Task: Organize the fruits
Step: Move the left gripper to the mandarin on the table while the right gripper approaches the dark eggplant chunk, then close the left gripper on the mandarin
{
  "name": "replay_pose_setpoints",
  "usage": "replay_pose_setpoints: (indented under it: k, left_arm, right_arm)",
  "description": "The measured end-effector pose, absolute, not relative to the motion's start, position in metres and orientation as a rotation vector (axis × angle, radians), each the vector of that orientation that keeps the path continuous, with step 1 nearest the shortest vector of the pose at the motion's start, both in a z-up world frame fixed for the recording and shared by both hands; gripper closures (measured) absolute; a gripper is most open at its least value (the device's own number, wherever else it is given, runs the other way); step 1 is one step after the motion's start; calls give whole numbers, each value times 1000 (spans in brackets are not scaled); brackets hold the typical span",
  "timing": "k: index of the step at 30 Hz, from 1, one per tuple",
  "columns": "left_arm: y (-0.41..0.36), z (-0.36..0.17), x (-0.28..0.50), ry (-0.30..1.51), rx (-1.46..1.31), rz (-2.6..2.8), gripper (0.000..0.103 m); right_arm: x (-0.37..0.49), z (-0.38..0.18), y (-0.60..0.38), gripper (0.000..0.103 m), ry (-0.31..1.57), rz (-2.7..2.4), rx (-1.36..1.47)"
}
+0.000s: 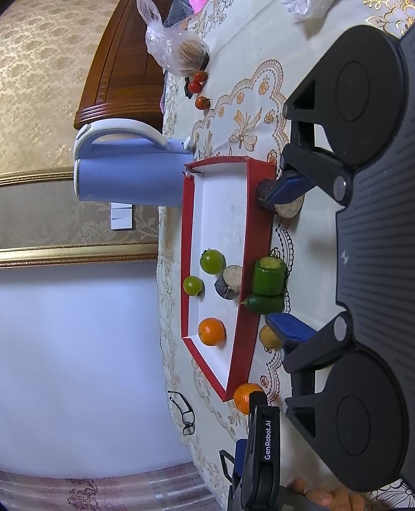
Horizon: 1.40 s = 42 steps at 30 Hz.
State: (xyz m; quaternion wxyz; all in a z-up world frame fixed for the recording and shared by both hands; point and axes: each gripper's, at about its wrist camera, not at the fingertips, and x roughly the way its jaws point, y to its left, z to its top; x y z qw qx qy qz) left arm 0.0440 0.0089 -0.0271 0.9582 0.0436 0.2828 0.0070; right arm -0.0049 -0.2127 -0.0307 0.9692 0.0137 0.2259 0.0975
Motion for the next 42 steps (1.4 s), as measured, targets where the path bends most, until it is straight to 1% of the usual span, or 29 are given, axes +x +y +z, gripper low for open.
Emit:
replay_pose_setpoints:
  k: [4, 13, 20, 23, 27, 34, 37, 39, 40, 42]
  left_arm:
    - [10, -29, 45, 582, 88, 9, 35]
    - [11, -31, 44, 571, 116, -17, 35]
    - [29, -31, 50, 576, 97, -80, 35]
    - [32, -29, 54, 582, 82, -92, 38]
    - [29, -30, 64, 600, 116, -71, 38]
    - [21, -38, 78, 639, 123, -69, 44]
    - [18, -41, 81, 642, 128, -68, 45]
    - [16, -43, 84, 650, 128, -65, 48]
    - [16, -44, 85, 656, 129, -64, 51]
    - [15, -44, 87, 658, 124, -61, 53]
  right_arm:
    - [-5, -31, -214, 28, 456, 196, 27]
    - [-5, -33, -214, 28, 462, 198, 25]
    - [-6, -32, -215, 28, 456, 198, 27]
    - [-5, -32, -215, 28, 458, 199, 29]
    - [-6, -34, -215, 28, 460, 210, 33]
    - [-6, -34, -218, 28, 459, 210, 38]
    - [-5, -34, -219, 28, 460, 204, 38]
    - [-5, -35, -219, 28, 462, 203, 38]
    - [-5, -35, -219, 28, 463, 202, 38]
    - [-5, -35, -219, 28, 464, 203, 37]
